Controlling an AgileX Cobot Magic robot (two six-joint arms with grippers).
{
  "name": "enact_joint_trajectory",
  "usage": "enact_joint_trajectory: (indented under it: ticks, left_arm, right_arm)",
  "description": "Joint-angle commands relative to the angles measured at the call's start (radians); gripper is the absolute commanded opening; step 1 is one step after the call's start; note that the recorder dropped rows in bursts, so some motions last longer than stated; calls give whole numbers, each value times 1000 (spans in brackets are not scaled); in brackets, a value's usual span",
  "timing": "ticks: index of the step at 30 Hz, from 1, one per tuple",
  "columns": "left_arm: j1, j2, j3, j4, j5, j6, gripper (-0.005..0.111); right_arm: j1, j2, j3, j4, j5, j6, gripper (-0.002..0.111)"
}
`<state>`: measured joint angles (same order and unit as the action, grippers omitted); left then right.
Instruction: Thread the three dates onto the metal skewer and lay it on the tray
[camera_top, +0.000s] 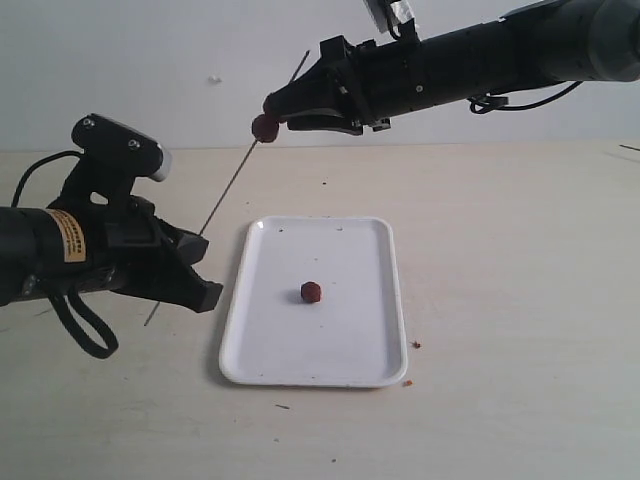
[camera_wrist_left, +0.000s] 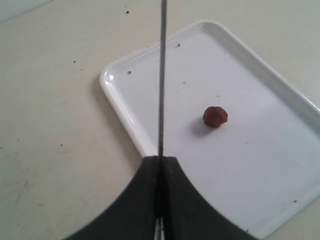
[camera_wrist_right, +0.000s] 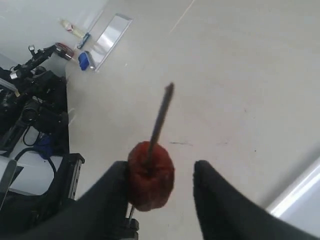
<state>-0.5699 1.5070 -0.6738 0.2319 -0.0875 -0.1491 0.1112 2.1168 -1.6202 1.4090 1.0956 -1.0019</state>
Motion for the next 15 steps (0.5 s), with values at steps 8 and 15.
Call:
enact_joint_trajectory:
  ticks: [8, 15]
  left_arm:
    - [2, -6, 0, -8, -18, -14, 0]
    - [2, -6, 0, -12, -18, -16, 0]
  right_arm:
    - [-3, -8, -5, 30, 21, -28, 67]
    - [-3, -8, -5, 28, 60, -37, 67]
